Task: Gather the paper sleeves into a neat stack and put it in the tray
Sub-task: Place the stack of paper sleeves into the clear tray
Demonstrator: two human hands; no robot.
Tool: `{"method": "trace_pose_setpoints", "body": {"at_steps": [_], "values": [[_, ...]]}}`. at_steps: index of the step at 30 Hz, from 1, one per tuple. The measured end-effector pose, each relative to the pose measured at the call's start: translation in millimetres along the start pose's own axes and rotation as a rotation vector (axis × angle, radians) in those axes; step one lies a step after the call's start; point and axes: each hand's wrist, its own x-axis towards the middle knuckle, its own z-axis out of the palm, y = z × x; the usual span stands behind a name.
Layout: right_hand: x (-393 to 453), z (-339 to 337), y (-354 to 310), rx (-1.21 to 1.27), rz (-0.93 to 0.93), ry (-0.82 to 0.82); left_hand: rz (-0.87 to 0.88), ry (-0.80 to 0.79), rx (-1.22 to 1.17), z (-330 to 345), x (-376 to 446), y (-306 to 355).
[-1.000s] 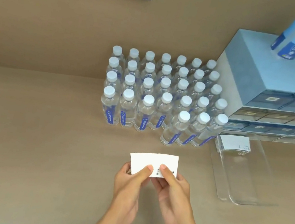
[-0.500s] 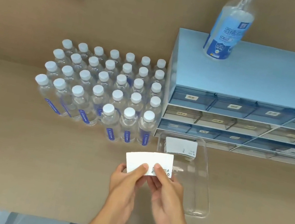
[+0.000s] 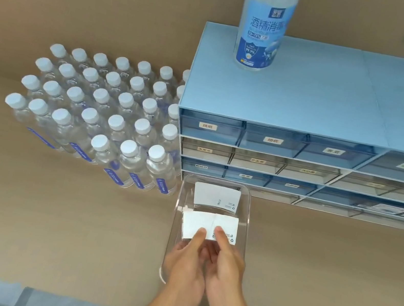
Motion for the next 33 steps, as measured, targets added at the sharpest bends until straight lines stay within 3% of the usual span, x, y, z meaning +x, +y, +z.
{"method": "trace_pose_setpoints", "body": {"at_steps": [7,20,33], "values": [[29,9,2,0.0,0.058,0.065,-0.021,0.069,0.047,19,27,-3],[43,20,-2,0.057,0.1,0.121,-0.045,0.051,0.081,26,51,-3],[47,15,-1,-0.168,0.064,0.2,-0.02,0.062,0.2,22,65,-11]]}}
